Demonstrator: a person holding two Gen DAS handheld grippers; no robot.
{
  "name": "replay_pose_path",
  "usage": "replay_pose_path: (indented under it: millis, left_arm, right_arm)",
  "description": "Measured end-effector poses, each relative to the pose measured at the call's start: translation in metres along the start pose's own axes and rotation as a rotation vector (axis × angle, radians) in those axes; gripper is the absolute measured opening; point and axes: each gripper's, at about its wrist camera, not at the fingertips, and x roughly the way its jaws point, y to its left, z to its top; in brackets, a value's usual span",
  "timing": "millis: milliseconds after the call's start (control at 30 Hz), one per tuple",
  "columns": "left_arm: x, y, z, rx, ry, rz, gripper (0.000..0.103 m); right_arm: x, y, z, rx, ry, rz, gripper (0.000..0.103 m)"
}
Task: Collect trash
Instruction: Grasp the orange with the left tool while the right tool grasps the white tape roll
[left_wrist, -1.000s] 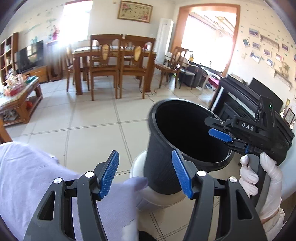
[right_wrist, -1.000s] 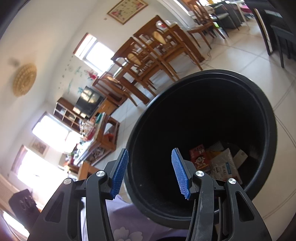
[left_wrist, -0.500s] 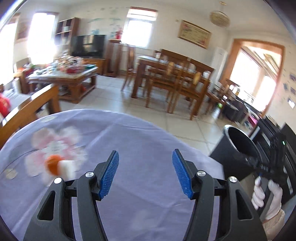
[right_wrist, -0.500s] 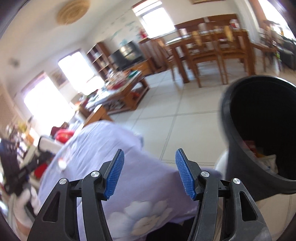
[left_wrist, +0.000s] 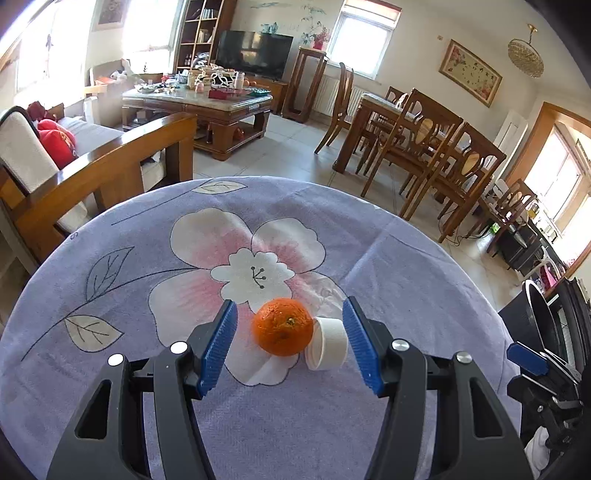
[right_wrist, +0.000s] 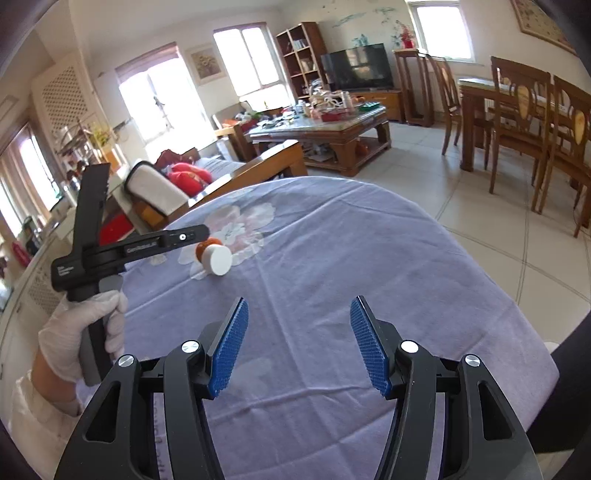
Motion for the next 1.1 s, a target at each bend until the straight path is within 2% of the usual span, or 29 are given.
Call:
replay_pose_path:
  millis: [200,333,500,667,733,933,1100]
  left_arm:
    - [0.01,0.007,-0.002,-0.008,0.033,-0.008,0.059]
    - [0.012,0.009,0.0,-0.002,0.047,0.023,0.059]
    - [0.02,0.017,-0.002,-0.027,0.07,-0.013,0.059]
    - [0.02,0.018,-0.003,-0.016,0.075,-0.016,0.059]
    - [0.019,0.019,-0.003,-0.021,0.074,-0.022,0.056]
    - [0.014,0.024,-0.005,-0.044,0.064,-0.072,0.036]
    - [0.012,0.026,-0.007,-0.043,0.062,-0.086,0.034]
  right_arm:
    - [0.032,0.028,0.015,-0.063,0.062,0.0,0.058]
    - [0.051,0.043,0.022,-0.103,0.095,-0.007,0.058]
    - [0.069,0.05,0.024,-0.137,0.125,-0.012,0.058]
    - [0.085,0.057,0.025,-0.16,0.153,-0.013,0.058]
    - [0.092,0.06,0.026,-0.162,0.162,-0.01,0.058]
    - [0.105,0.072,0.027,-0.171,0.191,0.004,0.058]
    - [0.116,0.08,0.029,-0.17,0.211,0.002,0.058]
